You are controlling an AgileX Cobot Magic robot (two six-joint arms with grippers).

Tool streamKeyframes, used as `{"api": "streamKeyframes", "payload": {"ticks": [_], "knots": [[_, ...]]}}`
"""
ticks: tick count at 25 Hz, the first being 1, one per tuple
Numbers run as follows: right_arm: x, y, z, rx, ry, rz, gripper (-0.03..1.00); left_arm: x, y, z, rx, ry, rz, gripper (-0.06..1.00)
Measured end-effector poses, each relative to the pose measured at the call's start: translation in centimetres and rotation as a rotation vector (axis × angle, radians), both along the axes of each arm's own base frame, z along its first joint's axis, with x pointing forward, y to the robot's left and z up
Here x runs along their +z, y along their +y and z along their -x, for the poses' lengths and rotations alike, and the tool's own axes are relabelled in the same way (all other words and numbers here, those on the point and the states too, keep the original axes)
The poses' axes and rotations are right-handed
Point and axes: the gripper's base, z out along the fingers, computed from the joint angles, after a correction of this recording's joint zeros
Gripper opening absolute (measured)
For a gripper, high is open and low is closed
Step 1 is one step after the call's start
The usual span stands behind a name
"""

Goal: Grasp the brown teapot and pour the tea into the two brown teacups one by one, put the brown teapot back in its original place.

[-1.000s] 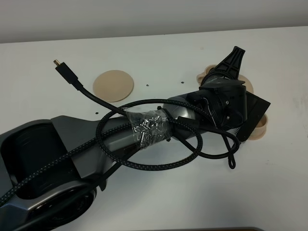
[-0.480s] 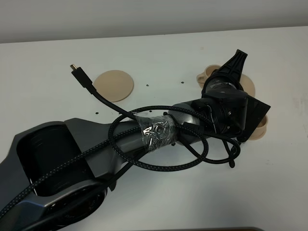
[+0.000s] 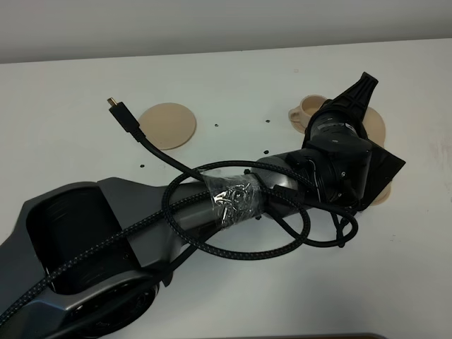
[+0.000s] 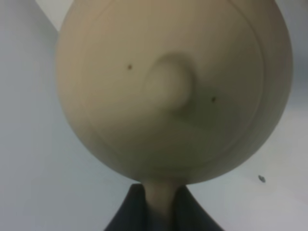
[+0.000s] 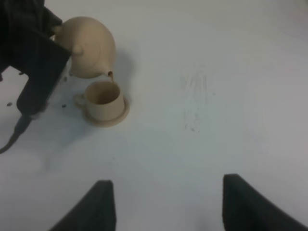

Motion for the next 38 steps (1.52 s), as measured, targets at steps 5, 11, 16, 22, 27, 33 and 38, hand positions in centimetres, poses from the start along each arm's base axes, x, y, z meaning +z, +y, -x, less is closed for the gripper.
{"api": "streamKeyframes", "payload": {"ticks": [5, 11, 16, 22, 27, 33, 38], "knots": [[0.00, 0.00, 0.00, 0.000, 0.000, 0.000, 0.48, 0.05, -0.02, -0.03, -0.021, -0.013, -0.028, 0.13], [0.00, 0.00, 0.00, 0.000, 0.000, 0.000, 0.48, 0.07, 0.00, -0.04, -0.050, -0.024, -0.075, 0.13], [0.00, 0.00, 0.00, 0.000, 0.000, 0.000, 0.48, 0.07, 0.00, -0.04, -0.066, -0.029, -0.099, 0.13], [0.00, 0.00, 0.00, 0.000, 0.000, 0.000, 0.48, 0.08, -0.06, -0.04, -0.108, -0.041, -0.153, 0.13], [0.00, 0.00, 0.00, 0.000, 0.000, 0.000, 0.48, 0.22, -0.14, -0.11, -0.131, -0.065, -0.173, 0.13], [0.00, 0.00, 0.00, 0.000, 0.000, 0.000, 0.48, 0.35, -0.21, -0.18, -0.144, -0.084, -0.184, 0.13], [0.00, 0.00, 0.00, 0.000, 0.000, 0.000, 0.48, 0.44, -0.23, -0.22, -0.157, -0.100, -0.203, 0.13]]}}
